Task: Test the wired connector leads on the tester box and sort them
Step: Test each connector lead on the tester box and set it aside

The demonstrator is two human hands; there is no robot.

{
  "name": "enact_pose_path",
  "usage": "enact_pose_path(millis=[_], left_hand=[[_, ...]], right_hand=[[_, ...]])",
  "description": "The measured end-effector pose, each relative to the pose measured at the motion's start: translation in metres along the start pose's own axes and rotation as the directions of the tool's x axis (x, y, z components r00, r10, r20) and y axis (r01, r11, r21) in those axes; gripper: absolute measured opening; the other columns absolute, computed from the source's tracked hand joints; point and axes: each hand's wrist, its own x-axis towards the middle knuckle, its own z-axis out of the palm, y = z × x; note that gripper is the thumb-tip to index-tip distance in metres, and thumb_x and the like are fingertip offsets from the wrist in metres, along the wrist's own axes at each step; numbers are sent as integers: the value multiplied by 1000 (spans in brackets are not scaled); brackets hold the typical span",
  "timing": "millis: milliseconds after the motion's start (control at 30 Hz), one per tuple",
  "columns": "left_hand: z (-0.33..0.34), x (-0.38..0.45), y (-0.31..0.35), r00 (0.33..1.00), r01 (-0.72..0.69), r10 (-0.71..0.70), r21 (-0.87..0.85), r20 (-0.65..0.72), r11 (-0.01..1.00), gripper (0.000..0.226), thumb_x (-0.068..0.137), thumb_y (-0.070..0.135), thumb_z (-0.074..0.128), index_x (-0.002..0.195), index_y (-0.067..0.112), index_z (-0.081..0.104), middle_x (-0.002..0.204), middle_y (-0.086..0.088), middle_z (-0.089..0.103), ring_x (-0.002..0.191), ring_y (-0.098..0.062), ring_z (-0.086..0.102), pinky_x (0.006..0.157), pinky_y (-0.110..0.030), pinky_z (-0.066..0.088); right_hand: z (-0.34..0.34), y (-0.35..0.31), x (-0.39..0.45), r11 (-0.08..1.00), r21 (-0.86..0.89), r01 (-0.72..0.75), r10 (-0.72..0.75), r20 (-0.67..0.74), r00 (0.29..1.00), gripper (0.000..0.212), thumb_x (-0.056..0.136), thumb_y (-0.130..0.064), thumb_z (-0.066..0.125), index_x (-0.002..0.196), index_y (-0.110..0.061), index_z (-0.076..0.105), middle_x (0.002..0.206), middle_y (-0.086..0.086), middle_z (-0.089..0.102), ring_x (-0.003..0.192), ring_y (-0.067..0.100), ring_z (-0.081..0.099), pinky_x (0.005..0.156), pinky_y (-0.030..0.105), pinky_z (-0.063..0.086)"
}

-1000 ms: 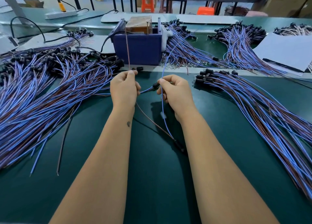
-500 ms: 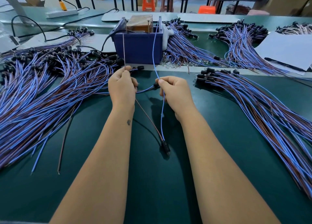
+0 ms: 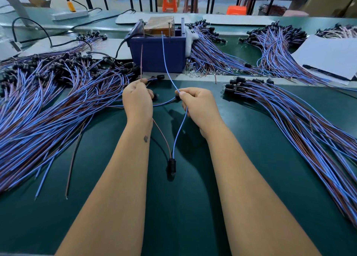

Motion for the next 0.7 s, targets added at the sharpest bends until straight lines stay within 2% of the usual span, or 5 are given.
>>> enact_pose_path(millis=[100, 233, 367, 500, 700], left_hand=[[0, 0, 0, 1000, -26, 26, 5, 10, 1000, 32, 92, 4, 36, 102, 17, 63, 46, 11, 51, 38, -4, 37, 47, -21, 28], [0, 0, 0, 997, -60, 61, -19, 38, 998, 33, 94, 5, 38, 112, 18, 63, 53, 6, 56, 40, -4, 39, 48, -20, 29], [1, -1, 0, 995, -91, 93, -45, 47, 995, 31, 97, 8, 38, 110, 23, 61, 55, 6, 59, 46, -6, 42, 51, -20, 31], [1, 0, 1, 995, -88, 90, -72, 33, 994, 34, 94, 7, 37, 114, 21, 63, 59, 2, 61, 42, -7, 35, 44, -18, 28], [1, -3, 3, 995, -97, 98, -97, 5, 991, 34, 93, 6, 36, 107, 22, 63, 56, 2, 60, 44, -9, 35, 45, -18, 28]], right_hand=[[0, -1, -1, 1000, 3, 2, -2, 4, 1000, 18, 94, -15, 54, 91, -18, 72, 52, -7, 47, 54, 11, 41, 57, 25, 37], [0, -2, -2, 1000, 15, 1, -1, 6, 1000, 19, 95, -15, 54, 88, -19, 71, 55, -5, 46, 55, 11, 40, 57, 26, 36], [0, -2, -1, 1000, 23, -5, 5, -4, 1000, 19, 95, -12, 53, 91, -16, 71, 54, -4, 46, 53, 10, 40, 55, 22, 37], [-1, -3, -1, 998, 62, -25, 25, -1, 1000, 22, 92, -6, 49, 87, -14, 68, 51, -4, 48, 49, 8, 42, 46, 16, 36], [0, -2, 0, 994, 106, -6, 11, -41, 999, 25, 90, -3, 47, 84, -15, 68, 50, -7, 44, 49, 10, 36, 50, 21, 31]])
